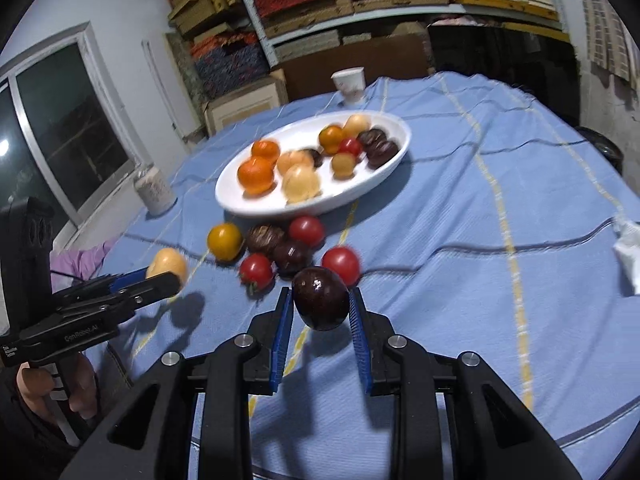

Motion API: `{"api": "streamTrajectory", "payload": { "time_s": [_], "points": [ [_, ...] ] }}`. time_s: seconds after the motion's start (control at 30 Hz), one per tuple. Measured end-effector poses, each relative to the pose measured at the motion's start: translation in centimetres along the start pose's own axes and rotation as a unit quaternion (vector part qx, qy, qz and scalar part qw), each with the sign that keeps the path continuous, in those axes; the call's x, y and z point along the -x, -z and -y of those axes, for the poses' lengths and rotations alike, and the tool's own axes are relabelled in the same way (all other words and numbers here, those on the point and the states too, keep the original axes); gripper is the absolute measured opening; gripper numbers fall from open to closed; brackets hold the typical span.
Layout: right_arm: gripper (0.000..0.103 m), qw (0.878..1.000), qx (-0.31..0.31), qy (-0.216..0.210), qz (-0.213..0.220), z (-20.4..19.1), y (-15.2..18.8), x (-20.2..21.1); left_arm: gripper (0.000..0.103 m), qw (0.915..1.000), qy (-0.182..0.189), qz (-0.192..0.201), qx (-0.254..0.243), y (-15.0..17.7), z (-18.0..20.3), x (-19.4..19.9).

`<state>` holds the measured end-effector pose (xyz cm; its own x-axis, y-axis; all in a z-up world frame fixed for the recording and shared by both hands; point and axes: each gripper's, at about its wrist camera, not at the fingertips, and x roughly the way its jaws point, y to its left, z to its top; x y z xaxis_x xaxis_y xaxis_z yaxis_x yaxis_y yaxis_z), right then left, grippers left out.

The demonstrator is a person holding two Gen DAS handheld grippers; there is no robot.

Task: Organize fruits
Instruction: 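Carry the pale apple and dark plum onto the white plate and open both tools, then withdraw both open tools from the plate toward the remaining fruits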

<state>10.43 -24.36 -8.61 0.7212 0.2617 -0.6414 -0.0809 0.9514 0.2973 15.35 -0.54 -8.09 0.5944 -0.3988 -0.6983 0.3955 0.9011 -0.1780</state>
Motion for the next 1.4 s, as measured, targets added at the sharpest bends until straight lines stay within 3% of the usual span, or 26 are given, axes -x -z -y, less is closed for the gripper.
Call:
{"api": "streamTrajectory", "payload": {
  "time_s": [0.17, 0.33, 0.57, 0.73, 0.8, 0.87, 0.93, 1.0, 1.03, 1.2, 1.4],
  "points": [
    [0.028, 0.999, 0.015, 0.006, 0.029, 0.2, -2.8, 1.4, 0.041, 0.9998, 0.004, 0.017, -0.011, -2.7, 0.3, 0.9],
    [0.029, 0.998, 0.037, 0.01, 0.048, -0.3, -7.1, 1.0, 0.041, 0.9995, 0.004, 0.026, -0.015, -7.5, 0.3, 0.1],
    [0.029, 0.997, 0.062, 0.013, 0.042, -1.0, -12.8, -3.8, 0.041, 0.9995, -0.006, 0.024, -0.02, -15.7, -0.2, -5.1],
    [0.029, 0.997, 0.066, 0.017, 0.022, -0.8, -15.4, -8.7, 0.042, 0.9996, -0.013, -0.013, -0.023, -18.1, -0.4, -10.7],
    [0.03, 0.998, 0.067, 0.013, 0.018, -0.7, -15.9, -10.1, 0.041, 0.9995, -0.013, -0.024, -0.015, -18.3, -0.8, -12.2],
    [0.042, 0.997, 0.071, 0.007, 0.008, -0.7, -16.3, -11.3, 0.044, 0.9995, -0.019, -0.022, -0.009, -18.3, -1.2, -12.8],
    [0.054, 0.996, 0.081, 0.013, 0.021, -1.0, -16.4, -11.2, 0.058, 0.9998, -0.019, -0.006, -0.005, -18.3, -1.3, -12.2],
    [0.054, 0.996, 0.083, 0.015, 0.03, -1.1, -16.2, -10.4, 0.076, 0.9997, -0.021, 0.014, -0.005, -18.2, -1.3, -11.0],
    [0.054, 0.996, 0.08, 0.016, 0.031, -1.0, -16.2, -10.1, 0.078, 0.9993, -0.026, 0.025, -0.005, -18.1, -1.3, -10.3],
    [0.055, 0.997, 0.063, 0.012, 0.037, -0.6, -14.3, -6.7, 0.079, 0.9992, -0.023, 0.034, -0.004, -15.9, -1.2, -6.6],
    [0.055, 0.999, 0.034, 0.007, 0.022, 0.0, -8.3, -3.4, 0.085, 0.9974, -0.056, 0.018, -0.041, -9.1, -0.1, -3.9]
  ]
}}
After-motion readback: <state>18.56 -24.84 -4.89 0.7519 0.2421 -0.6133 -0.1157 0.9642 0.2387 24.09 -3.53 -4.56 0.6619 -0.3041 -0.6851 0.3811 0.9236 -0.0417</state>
